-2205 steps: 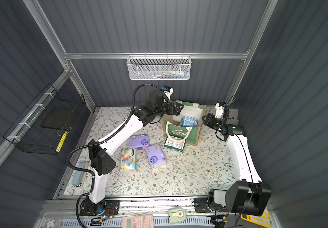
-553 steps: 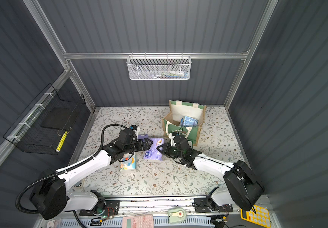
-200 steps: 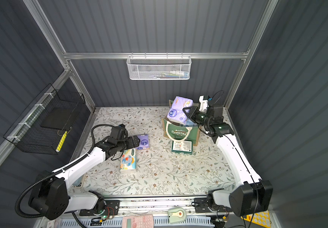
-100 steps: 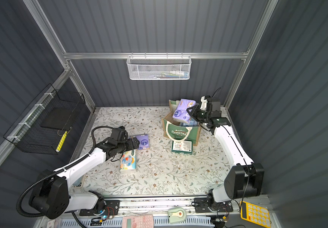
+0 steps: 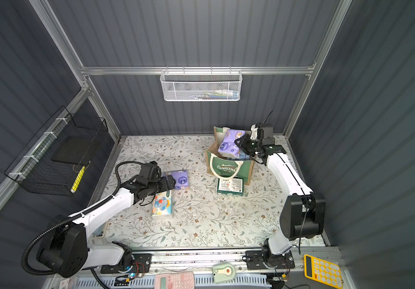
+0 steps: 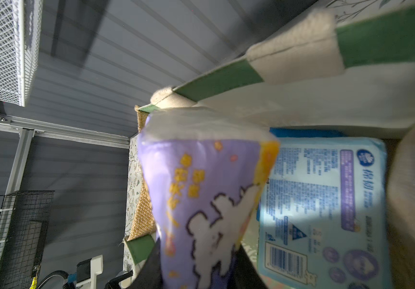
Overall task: Put tissues into the canvas bag
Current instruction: Place the pack of facial tissues in the canvas bag.
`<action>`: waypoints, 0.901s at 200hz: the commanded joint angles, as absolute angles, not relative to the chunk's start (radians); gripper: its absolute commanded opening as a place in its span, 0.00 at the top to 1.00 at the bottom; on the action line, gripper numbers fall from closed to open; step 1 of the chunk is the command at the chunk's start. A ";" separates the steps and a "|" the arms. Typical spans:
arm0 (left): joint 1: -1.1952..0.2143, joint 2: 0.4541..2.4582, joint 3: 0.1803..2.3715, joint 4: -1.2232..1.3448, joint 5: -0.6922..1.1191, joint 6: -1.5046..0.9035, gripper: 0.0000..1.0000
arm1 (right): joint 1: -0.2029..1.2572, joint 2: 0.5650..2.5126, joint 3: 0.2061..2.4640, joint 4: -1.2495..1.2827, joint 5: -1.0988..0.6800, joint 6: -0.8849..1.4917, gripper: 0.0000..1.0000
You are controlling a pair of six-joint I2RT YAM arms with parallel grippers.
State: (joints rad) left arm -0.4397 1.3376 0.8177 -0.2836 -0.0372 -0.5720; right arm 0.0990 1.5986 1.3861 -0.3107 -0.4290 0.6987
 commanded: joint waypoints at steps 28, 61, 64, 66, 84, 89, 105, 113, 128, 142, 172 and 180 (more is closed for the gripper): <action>-0.431 1.347 0.800 -0.255 -0.016 -0.590 0.00 | 0.118 1.642 1.440 -0.323 -0.430 0.690 0.69; -0.431 1.341 0.796 -0.255 -0.015 -0.591 0.00 | 0.132 1.676 1.461 -0.341 -0.418 0.692 0.69; -0.430 1.341 0.796 -0.255 -0.015 -0.591 0.00 | 0.134 1.678 1.462 -0.342 -0.417 0.693 0.69; -0.430 1.340 0.795 -0.255 -0.015 -0.591 0.00 | 0.134 1.680 1.463 -0.342 -0.416 0.693 0.69; -0.431 1.336 0.791 -0.251 -0.017 -0.592 0.00 | 0.138 1.694 1.468 -0.344 -0.416 0.697 0.69; -0.431 1.336 0.791 -0.252 -0.017 -0.594 0.00 | 0.139 1.697 1.470 -0.345 -0.414 0.696 0.69; -0.429 1.336 0.788 -0.249 -0.015 -0.596 0.00 | 0.144 1.716 1.477 -0.348 -0.418 0.699 0.69; -0.429 1.336 0.786 -0.249 -0.014 -0.596 0.00 | 0.147 1.724 1.483 -0.351 -0.420 0.699 0.69; -0.430 1.335 0.785 -0.247 -0.014 -0.595 0.00 | 0.155 1.743 1.494 -0.356 -0.427 0.700 0.69; -0.429 1.335 0.785 -0.246 -0.012 -0.596 0.00 | 0.159 1.764 1.505 -0.360 -0.436 0.701 0.69; -0.428 1.325 0.784 -0.245 -0.012 -0.595 0.00 | 0.166 1.803 1.517 -0.361 -0.444 0.705 0.69; -0.426 1.321 0.780 -0.245 -0.012 -0.594 0.00 | 0.166 1.813 1.520 -0.359 -0.448 0.706 0.69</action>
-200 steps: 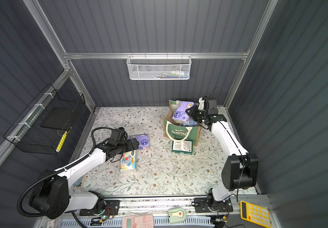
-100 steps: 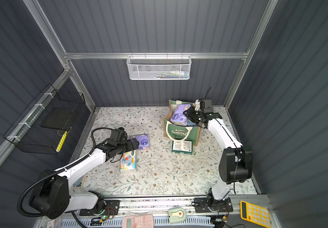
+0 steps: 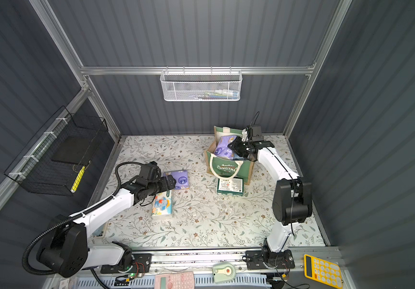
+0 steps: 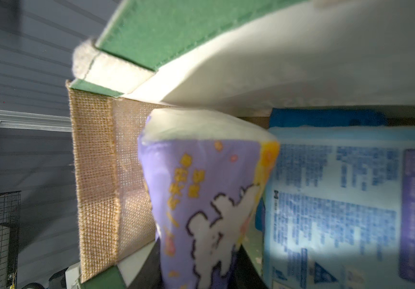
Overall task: Put tissues into the canvas bag
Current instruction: Place the pack of facial tissues in the canvas bag.
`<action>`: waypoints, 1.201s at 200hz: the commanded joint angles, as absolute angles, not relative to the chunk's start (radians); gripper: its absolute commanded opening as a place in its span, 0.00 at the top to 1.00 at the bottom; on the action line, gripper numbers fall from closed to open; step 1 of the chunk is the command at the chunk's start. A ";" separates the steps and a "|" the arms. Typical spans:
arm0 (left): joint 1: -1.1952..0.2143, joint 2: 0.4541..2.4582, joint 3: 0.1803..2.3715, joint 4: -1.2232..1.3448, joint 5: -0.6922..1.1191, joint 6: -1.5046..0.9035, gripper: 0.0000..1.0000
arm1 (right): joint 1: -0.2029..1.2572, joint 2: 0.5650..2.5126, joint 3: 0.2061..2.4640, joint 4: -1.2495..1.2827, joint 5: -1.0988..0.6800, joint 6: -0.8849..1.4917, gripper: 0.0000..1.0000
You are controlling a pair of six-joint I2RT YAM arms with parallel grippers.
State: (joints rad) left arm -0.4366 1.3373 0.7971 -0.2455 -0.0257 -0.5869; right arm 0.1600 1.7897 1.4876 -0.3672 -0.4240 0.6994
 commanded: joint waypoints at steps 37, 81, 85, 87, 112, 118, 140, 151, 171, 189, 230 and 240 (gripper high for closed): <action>-0.422 1.304 0.773 -0.245 -0.012 -0.594 0.00 | 0.166 1.844 1.522 -0.349 -0.460 0.706 0.69; -0.417 1.292 0.764 -0.245 -0.009 -0.596 0.00 | 0.166 1.901 1.536 -0.330 -0.524 0.714 0.69; -0.416 1.291 0.765 -0.247 -0.010 -0.595 0.00 | 0.166 1.905 1.536 -0.327 -0.527 0.716 0.69; -0.415 1.289 0.764 -0.248 -0.009 -0.594 0.00 | 0.166 1.907 1.536 -0.328 -0.528 0.716 0.69; -0.410 1.272 0.757 -0.256 -0.014 -0.594 0.00 | 0.166 1.923 1.537 -0.325 -0.534 0.713 0.69; -0.408 1.267 0.755 -0.260 -0.015 -0.595 0.00 | 0.165 1.926 1.536 -0.325 -0.532 0.713 0.68; -0.404 1.249 0.748 -0.267 -0.022 -0.596 0.00 | 0.164 1.939 1.539 -0.332 -0.532 0.712 0.67; -0.402 1.243 0.744 -0.269 -0.025 -0.596 0.00 | 0.164 1.943 1.538 -0.335 -0.529 0.710 0.66; -0.394 1.237 0.744 -0.279 -0.027 -0.592 0.00 | 0.164 1.942 1.524 -0.330 -0.516 0.704 0.65; -0.374 1.223 0.747 -0.286 -0.026 -0.591 0.00 | 0.164 1.945 1.516 -0.326 -0.507 0.703 0.62; -0.323 1.200 0.743 -0.282 0.014 -0.605 0.00 | 0.164 1.939 1.510 -0.328 -0.490 0.688 0.58; -0.317 1.198 0.738 -0.282 0.015 -0.611 0.00 | 0.164 1.929 1.500 -0.318 -0.484 0.681 0.55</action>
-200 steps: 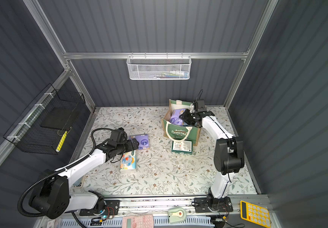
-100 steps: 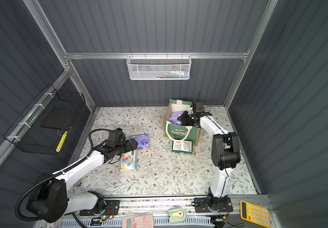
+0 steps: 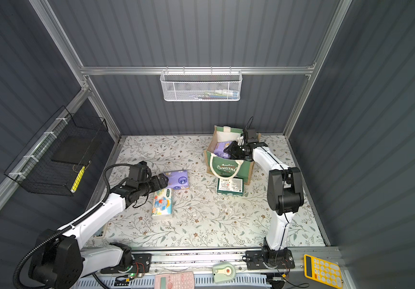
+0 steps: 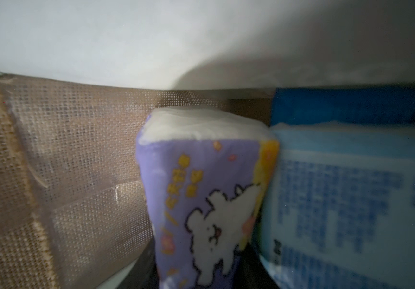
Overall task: Put tissues into the canvas bag
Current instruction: Place the pack of facial tissues in the canvas bag.
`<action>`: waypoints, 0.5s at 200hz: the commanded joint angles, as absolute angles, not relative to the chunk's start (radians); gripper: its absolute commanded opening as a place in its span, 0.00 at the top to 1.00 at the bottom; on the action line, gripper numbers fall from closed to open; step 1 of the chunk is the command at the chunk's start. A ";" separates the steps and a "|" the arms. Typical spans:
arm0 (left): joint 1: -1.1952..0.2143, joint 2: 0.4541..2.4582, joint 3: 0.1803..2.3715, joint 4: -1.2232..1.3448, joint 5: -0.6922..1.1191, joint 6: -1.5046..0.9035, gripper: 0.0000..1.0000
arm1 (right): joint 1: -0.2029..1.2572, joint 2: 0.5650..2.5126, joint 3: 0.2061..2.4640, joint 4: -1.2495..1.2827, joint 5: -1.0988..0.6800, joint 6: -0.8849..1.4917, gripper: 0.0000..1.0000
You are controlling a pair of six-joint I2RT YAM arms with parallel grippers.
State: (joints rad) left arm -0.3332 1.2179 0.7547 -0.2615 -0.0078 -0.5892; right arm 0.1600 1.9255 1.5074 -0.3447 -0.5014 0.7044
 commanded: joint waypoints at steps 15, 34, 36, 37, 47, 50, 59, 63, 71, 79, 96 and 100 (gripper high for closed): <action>-0.310 1.197 0.731 -0.287 0.013 -0.621 0.00 | 0.164 1.911 1.485 -0.302 -0.472 0.671 0.52; -0.303 1.196 0.725 -0.308 -0.011 -0.639 0.00 | 0.161 1.900 1.482 -0.301 -0.473 0.672 0.48; -0.302 1.197 0.726 -0.314 -0.015 -0.643 0.00 | 0.161 1.899 1.481 -0.302 -0.474 0.673 0.47; -0.302 1.197 0.727 -0.316 -0.017 -0.644 0.00 | 0.161 1.899 1.481 -0.302 -0.475 0.672 0.47; -0.294 1.202 0.733 -0.345 -0.038 -0.655 0.00 | 0.160 1.892 1.480 -0.302 -0.476 0.673 0.43; -0.292 1.205 0.735 -0.352 -0.042 -0.657 0.00 | 0.160 1.890 1.480 -0.302 -0.477 0.673 0.42; -0.286 1.210 0.738 -0.370 -0.049 -0.661 0.00 | 0.160 1.884 1.478 -0.298 -0.479 0.668 0.38; -0.284 1.211 0.740 -0.374 -0.052 -0.663 0.00 | 0.160 1.880 1.478 -0.299 -0.479 0.667 0.36; -0.282 1.211 0.742 -0.382 -0.058 -0.667 0.00 | 0.160 1.873 1.479 -0.298 -0.477 0.663 0.32; -0.282 1.210 0.740 -0.389 -0.062 -0.673 0.00 | 0.160 1.864 1.479 -0.297 -0.473 0.660 0.28; -0.282 1.204 0.736 -0.400 -0.078 -0.688 0.00 | 0.160 1.844 1.477 -0.291 -0.470 0.653 0.22; -0.282 1.202 0.736 -0.405 -0.084 -0.692 0.00 | 0.160 1.837 1.477 -0.288 -0.469 0.651 0.21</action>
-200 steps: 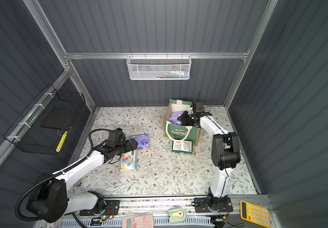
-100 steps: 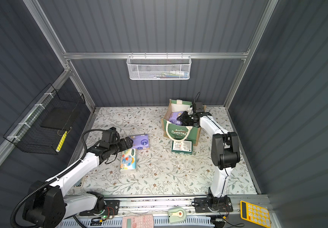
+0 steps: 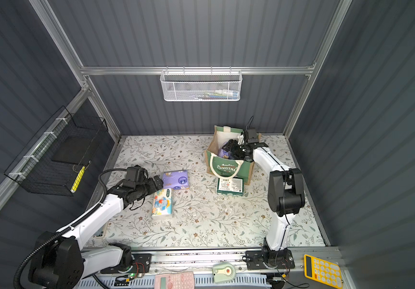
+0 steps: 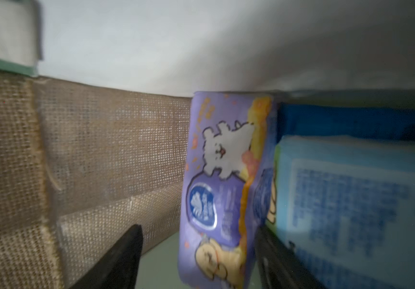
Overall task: Put tissues into the canvas bag
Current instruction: Place the pack of facial tissues in the canvas bag.
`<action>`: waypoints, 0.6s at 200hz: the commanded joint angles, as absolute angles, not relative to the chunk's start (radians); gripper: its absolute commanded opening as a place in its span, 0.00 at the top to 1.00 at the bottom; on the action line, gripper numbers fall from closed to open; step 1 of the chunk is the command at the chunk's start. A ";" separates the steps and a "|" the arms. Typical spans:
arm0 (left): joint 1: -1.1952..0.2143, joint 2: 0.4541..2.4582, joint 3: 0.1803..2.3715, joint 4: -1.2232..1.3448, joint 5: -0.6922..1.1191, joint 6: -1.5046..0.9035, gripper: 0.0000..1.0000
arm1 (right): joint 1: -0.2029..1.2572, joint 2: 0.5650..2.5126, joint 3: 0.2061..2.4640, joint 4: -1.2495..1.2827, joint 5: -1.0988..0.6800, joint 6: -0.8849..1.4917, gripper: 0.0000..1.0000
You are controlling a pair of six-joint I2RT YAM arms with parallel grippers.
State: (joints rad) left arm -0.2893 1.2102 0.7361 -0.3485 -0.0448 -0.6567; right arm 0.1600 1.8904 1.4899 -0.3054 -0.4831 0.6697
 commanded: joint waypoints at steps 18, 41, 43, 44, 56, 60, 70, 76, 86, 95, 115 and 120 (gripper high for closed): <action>-0.282 1.197 0.732 -0.425 -0.100 -0.693 0.00 | 0.160 1.807 1.469 -0.274 -0.468 0.649 0.14; -0.282 1.197 0.730 -0.431 -0.079 -0.684 0.00 | 0.160 1.764 1.451 -0.250 -0.466 0.642 0.04; -0.282 1.197 0.728 -0.431 -0.078 -0.683 0.00 | 0.160 1.760 1.450 -0.249 -0.466 0.643 0.02; -0.282 1.197 0.727 -0.431 -0.078 -0.683 0.00 | 0.160 1.758 1.449 -0.249 -0.466 0.641 0.02; -0.282 1.194 0.719 -0.427 -0.062 -0.684 0.00 | 0.160 1.738 1.444 -0.243 -0.466 0.636 0.01; -0.282 1.191 0.713 -0.426 -0.057 -0.684 0.00 | 0.160 1.730 1.442 -0.240 -0.465 0.636 0.01; -0.282 1.183 0.697 -0.410 -0.037 -0.689 0.00 | 0.160 1.710 1.437 -0.236 -0.463 0.633 0.01; -0.282 1.177 0.688 -0.403 -0.027 -0.691 0.00 | 0.160 1.699 1.435 -0.233 -0.460 0.631 0.01; -0.282 1.171 0.676 -0.392 -0.011 -0.694 0.00 | 0.160 1.683 1.430 -0.229 -0.456 0.629 0.01; -0.284 1.169 0.669 -0.386 0.002 -0.694 0.00 | 0.160 1.667 1.427 -0.226 -0.452 0.624 0.01; -0.285 1.163 0.659 -0.386 0.028 -0.693 0.00 | 0.160 1.629 1.413 -0.219 -0.441 0.614 0.01; -0.286 1.160 0.657 -0.385 0.034 -0.693 0.00 | 0.160 1.617 1.406 -0.217 -0.439 0.611 0.01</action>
